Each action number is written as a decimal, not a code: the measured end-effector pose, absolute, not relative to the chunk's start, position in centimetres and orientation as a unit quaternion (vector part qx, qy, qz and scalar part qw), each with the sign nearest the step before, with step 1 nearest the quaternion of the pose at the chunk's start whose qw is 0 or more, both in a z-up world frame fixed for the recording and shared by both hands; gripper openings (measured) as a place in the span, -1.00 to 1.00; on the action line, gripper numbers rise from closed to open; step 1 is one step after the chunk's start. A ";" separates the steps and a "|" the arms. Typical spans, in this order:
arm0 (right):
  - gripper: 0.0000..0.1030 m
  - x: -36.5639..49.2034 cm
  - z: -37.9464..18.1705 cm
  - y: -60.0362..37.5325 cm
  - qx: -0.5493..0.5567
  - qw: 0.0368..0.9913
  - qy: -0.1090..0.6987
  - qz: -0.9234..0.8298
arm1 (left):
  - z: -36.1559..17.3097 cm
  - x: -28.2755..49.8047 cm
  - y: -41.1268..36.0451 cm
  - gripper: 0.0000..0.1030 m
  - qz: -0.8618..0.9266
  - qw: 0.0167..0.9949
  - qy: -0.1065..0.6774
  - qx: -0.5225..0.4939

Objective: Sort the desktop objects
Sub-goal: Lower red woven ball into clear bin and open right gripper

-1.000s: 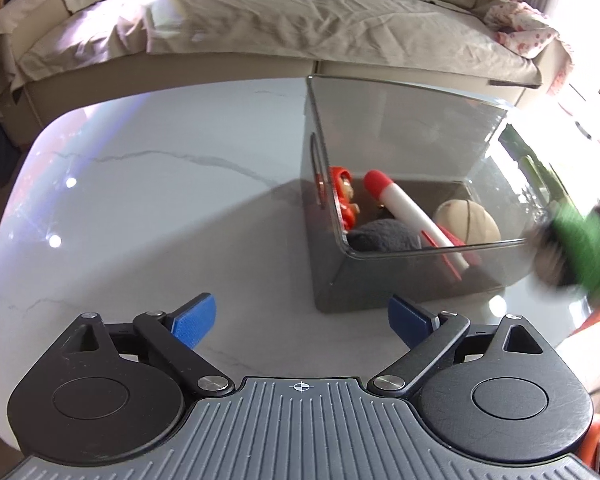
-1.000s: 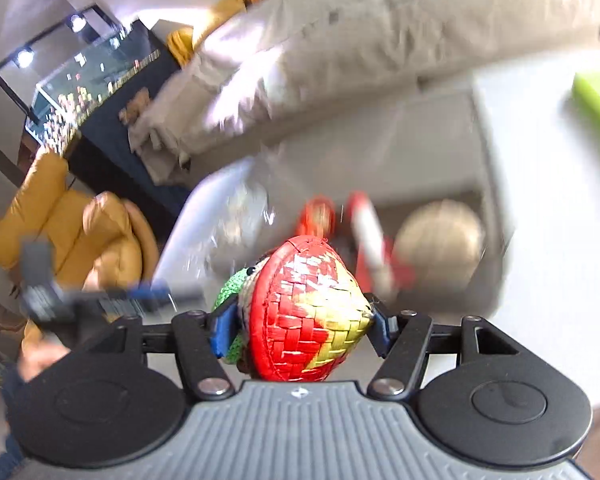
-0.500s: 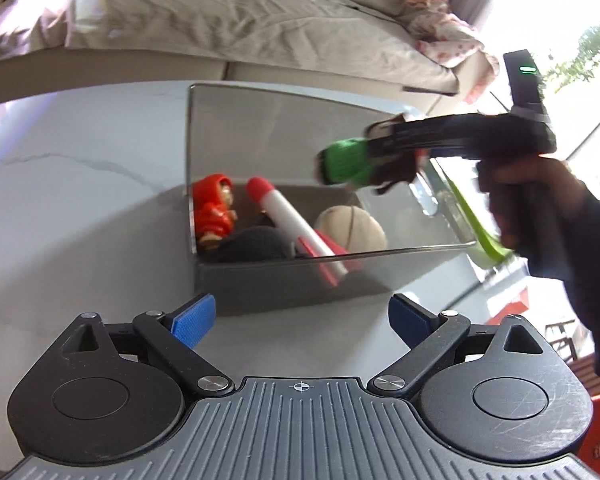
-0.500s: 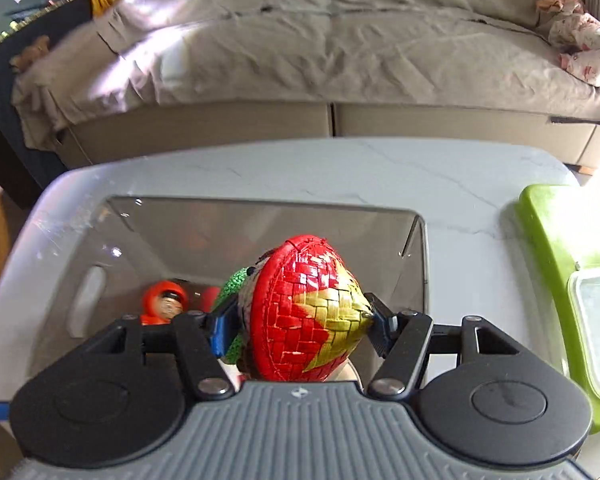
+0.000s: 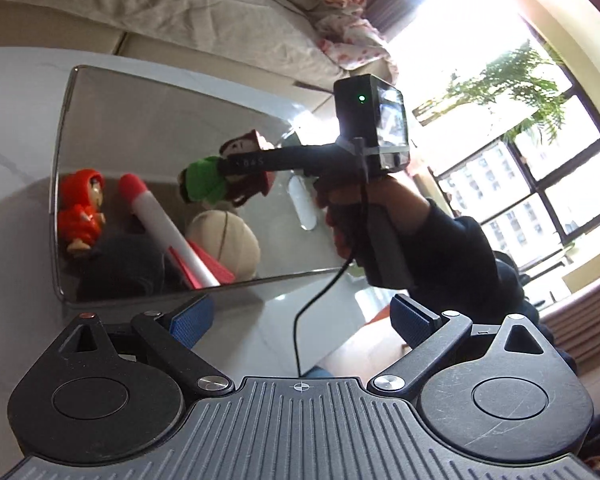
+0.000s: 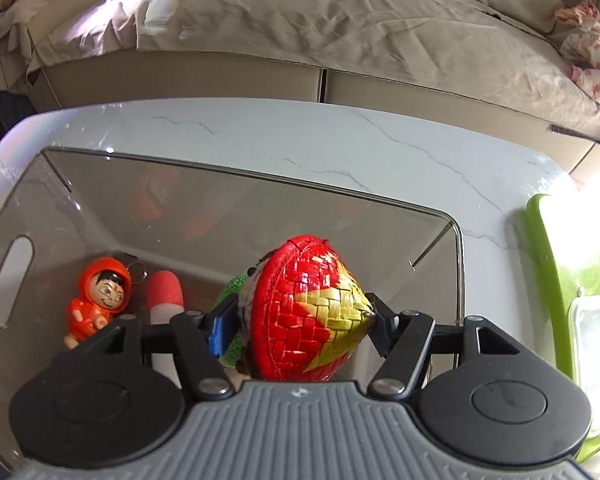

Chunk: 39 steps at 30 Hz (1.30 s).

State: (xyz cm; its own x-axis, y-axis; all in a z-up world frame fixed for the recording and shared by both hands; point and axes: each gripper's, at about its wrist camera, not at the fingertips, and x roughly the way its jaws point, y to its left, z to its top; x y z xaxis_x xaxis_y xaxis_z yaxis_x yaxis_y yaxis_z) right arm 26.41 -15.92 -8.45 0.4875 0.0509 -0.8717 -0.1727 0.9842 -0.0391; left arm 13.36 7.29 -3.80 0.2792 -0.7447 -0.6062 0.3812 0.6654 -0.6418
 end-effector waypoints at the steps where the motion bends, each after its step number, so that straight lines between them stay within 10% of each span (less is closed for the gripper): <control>1: 0.31 26.4 -8.5 -15.7 -0.069 0.859 0.503 0.064 | -3.8 13.3 7.1 0.90 -0.358 0.781 0.479 -0.184; 23: 0.48 21.6 -1.7 -17.2 -0.097 0.889 0.443 0.061 | -2.7 14.5 9.0 0.90 -0.349 0.794 0.457 -0.198; 27: 0.85 19.4 0.9 -21.1 -0.086 0.923 0.374 0.033 | -1.6 16.9 13.7 1.00 -0.287 0.829 0.432 -0.208; 33: 0.17 19.7 -2.7 -28.4 0.018 0.918 0.394 0.031 | -6.9 21.4 18.5 1.00 -0.261 0.789 0.472 -0.294; 39: 0.16 20.2 -6.6 -33.7 0.186 0.878 0.430 0.095 | -11.0 24.3 17.8 1.00 -0.275 0.736 0.492 -0.376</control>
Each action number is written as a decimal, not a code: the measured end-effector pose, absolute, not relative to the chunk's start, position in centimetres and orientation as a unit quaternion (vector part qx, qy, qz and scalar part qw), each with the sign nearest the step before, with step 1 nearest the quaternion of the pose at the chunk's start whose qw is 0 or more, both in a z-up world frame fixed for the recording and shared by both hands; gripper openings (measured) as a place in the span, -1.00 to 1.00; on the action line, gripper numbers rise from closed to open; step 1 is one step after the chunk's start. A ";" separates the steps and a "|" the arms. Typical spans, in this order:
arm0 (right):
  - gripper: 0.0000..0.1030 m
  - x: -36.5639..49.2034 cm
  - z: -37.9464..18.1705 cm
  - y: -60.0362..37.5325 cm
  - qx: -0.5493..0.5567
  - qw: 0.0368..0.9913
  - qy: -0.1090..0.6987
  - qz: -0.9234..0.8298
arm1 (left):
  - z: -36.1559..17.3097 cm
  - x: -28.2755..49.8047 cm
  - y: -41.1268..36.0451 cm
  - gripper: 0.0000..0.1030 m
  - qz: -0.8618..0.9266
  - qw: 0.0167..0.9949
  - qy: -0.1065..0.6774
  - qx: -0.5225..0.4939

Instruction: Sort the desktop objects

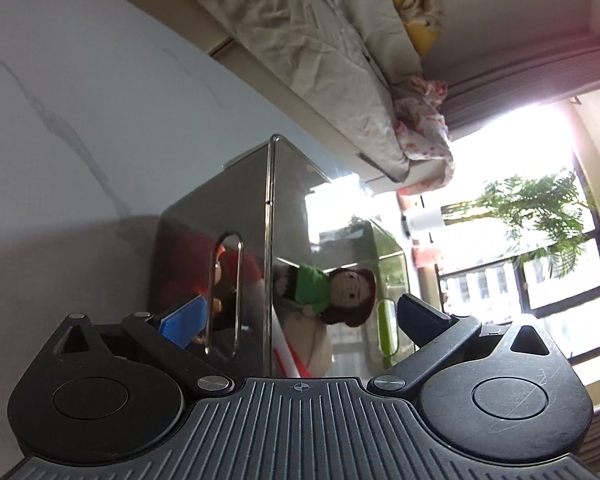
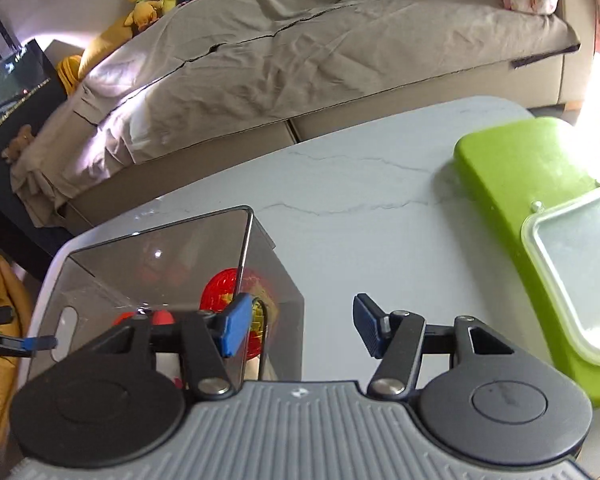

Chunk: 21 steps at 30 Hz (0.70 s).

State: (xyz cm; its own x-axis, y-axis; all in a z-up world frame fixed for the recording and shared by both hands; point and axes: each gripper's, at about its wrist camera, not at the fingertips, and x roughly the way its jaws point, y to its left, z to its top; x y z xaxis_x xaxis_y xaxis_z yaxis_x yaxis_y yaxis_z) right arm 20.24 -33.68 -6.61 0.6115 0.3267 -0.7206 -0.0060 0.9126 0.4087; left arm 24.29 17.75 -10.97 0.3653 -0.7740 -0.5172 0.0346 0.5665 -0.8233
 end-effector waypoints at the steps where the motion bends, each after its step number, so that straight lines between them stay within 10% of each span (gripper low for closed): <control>1: 0.16 20.2 -7.0 -34.3 0.206 0.874 0.427 0.105 | -11.3 24.8 17.4 1.00 -0.273 0.732 0.496 -0.379; 14: 0.27 22.3 -14.5 -36.5 0.380 0.785 0.428 0.237 | -12.2 25.3 17.1 1.00 -0.296 0.700 0.483 -0.434; 21: -0.17 21.8 -13.8 -34.0 0.325 0.817 0.419 0.226 | -10.8 23.5 12.8 0.99 -0.260 0.761 0.499 -0.323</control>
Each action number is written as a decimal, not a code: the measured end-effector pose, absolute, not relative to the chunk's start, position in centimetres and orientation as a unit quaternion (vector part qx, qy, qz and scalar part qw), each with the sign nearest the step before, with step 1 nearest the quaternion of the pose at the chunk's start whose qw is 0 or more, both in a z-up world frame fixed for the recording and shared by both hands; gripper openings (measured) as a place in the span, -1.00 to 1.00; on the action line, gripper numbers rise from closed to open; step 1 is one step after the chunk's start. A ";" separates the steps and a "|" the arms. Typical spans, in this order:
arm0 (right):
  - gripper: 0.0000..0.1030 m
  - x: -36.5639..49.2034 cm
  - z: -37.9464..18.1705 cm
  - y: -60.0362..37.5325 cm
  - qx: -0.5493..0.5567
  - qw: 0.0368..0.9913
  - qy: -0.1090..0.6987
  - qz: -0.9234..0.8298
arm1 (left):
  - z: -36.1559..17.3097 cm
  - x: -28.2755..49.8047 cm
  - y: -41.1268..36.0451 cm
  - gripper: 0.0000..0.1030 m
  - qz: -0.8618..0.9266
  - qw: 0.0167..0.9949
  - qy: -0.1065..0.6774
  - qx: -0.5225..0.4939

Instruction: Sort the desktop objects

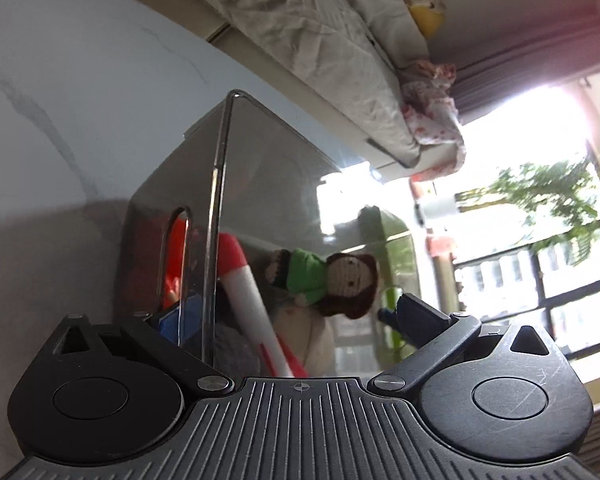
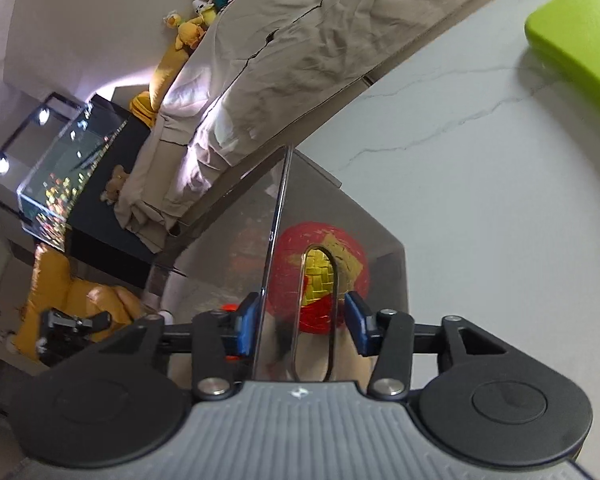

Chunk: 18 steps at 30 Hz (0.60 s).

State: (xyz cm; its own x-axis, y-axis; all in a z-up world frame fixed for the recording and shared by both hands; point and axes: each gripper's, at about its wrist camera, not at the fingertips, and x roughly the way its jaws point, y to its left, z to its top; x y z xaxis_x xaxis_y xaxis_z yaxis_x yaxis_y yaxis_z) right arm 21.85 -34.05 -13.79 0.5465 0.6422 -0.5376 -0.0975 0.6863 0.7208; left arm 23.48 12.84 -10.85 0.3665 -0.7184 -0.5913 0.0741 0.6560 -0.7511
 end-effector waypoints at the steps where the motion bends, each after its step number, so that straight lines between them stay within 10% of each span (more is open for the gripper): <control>1: -0.21 21.3 -13.3 -33.6 0.310 0.825 0.418 0.219 | -10.6 22.9 12.4 0.99 -0.256 0.766 0.500 -0.311; 18: -0.22 11.2 -11.4 -31.6 0.280 0.847 0.412 0.185 | -9.6 12.6 14.1 0.99 -0.171 0.788 0.444 -0.391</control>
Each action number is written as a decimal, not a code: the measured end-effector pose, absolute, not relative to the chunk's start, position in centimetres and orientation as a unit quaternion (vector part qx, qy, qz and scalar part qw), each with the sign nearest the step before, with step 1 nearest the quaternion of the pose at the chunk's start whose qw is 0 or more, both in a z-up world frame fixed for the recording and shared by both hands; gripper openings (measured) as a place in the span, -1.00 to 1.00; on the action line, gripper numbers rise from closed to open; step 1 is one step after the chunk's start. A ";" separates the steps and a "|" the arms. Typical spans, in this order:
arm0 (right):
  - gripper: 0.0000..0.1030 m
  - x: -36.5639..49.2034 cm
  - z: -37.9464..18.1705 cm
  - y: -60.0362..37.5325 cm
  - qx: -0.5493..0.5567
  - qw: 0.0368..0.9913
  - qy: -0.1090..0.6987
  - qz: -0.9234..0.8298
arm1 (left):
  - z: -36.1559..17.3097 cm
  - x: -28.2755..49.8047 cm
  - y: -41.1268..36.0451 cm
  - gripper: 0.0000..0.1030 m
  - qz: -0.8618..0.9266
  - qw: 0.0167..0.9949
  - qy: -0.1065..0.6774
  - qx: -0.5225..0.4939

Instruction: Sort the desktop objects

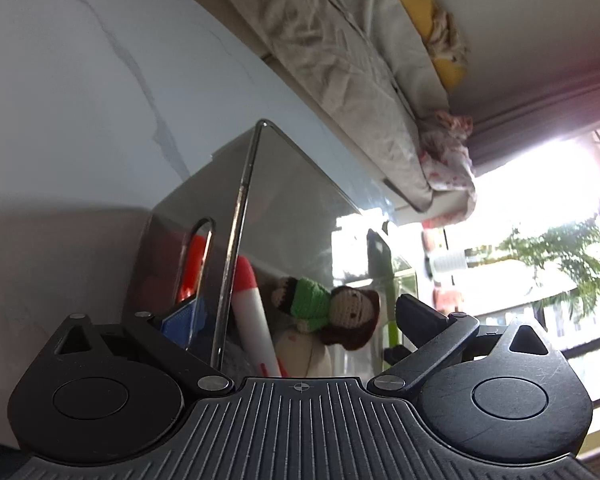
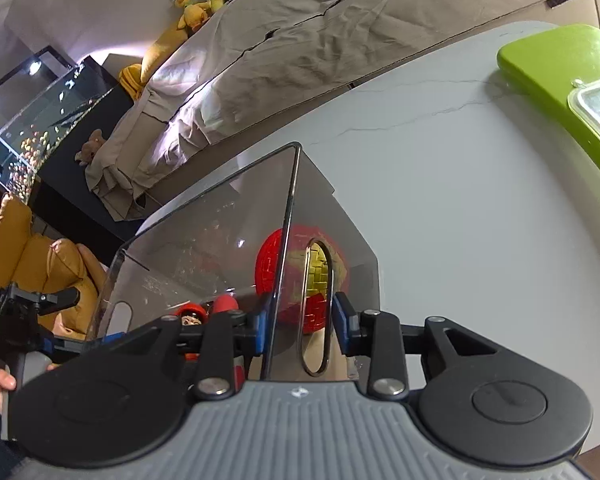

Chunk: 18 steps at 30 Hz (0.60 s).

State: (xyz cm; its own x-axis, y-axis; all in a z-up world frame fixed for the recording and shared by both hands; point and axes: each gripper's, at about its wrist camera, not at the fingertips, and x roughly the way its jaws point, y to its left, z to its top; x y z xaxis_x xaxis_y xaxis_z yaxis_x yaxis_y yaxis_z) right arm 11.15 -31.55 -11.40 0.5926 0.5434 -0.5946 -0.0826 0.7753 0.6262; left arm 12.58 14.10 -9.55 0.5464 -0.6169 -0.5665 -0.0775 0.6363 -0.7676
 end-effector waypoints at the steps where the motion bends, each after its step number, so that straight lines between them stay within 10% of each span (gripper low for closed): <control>1: -0.16 10.6 -11.3 -32.0 0.301 0.847 0.400 0.179 | -8.7 11.8 14.2 0.99 -0.154 0.803 0.438 -0.374; 3: 0.37 9.0 -10.5 -33.0 0.330 0.854 0.370 0.158 | -6.9 10.2 14.1 1.00 -0.110 0.835 0.426 -0.330; 10: 0.44 3.2 -4.4 -32.5 0.214 0.927 0.278 0.130 | -1.0 5.9 7.9 1.00 0.012 0.906 0.398 -0.145; 18: 1.00 -1.0 1.5 -31.0 0.183 0.915 0.293 0.210 | -1.7 4.4 2.7 1.00 -0.021 0.892 0.425 -0.156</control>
